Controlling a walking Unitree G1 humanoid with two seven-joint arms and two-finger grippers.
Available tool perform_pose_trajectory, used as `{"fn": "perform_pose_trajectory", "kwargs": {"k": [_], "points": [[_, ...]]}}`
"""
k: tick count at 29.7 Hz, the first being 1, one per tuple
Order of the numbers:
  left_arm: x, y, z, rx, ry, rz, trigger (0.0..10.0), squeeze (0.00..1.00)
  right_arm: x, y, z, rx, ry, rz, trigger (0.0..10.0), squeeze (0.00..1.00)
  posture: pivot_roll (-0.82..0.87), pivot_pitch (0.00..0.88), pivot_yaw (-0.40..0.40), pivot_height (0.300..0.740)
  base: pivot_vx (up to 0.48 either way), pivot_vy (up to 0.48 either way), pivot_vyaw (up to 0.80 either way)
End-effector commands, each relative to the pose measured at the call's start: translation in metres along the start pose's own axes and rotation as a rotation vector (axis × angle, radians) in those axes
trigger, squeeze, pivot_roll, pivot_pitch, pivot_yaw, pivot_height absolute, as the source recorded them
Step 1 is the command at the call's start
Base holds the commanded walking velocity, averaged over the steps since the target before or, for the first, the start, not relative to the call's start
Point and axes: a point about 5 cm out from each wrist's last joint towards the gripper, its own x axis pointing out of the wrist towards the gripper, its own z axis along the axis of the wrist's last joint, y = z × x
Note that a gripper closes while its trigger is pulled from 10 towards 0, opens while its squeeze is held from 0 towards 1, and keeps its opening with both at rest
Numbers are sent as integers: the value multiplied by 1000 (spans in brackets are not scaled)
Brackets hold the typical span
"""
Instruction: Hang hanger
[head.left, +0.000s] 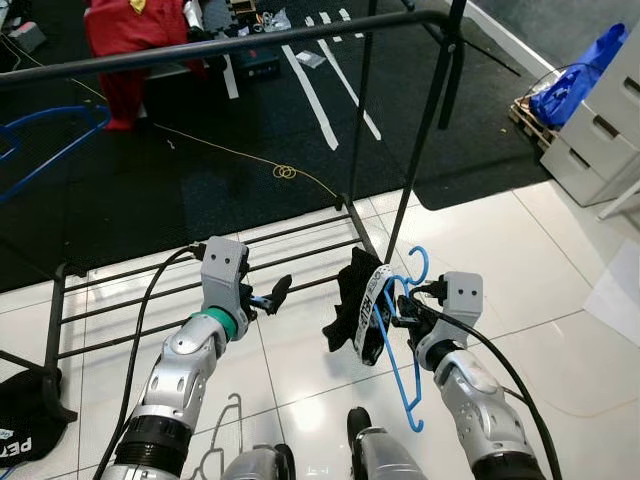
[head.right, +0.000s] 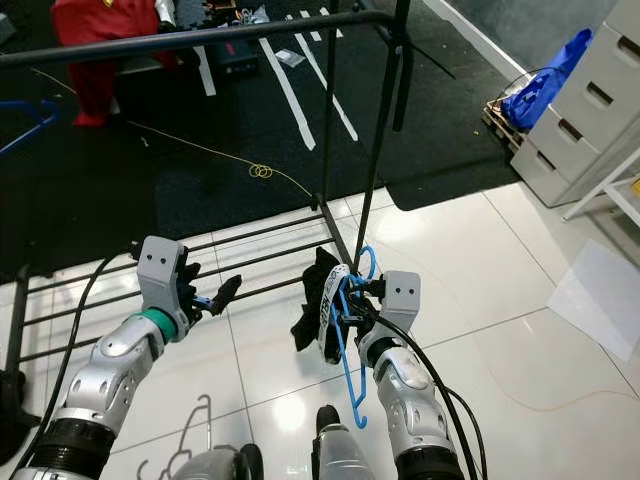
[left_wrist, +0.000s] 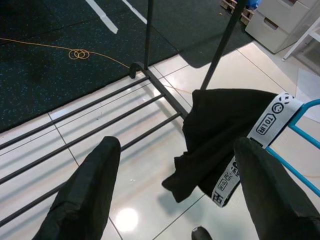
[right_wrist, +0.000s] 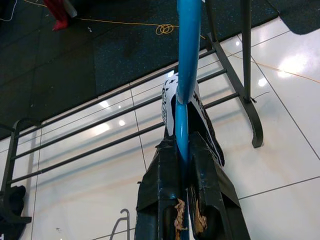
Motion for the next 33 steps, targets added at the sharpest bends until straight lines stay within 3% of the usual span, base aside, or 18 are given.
{"fn": "perform_pose_trajectory", "kwargs": {"k": [1,11,33], "points": [[-4,1,-6,-1,25,-2,10000,0,-3,0,-6,16,19,0,10000,0,24,136,102,740,-266,0,0],[-3,1,-6,4,29,-11,10000,0,-4,0,-8,21,22,2,10000,0,25,133,110,740,-258,0,0],[-3,2,-8,26,64,-16,10000,0,-4,-1,-9,26,32,5,10000,0,25,142,113,740,0,0,0]]}}
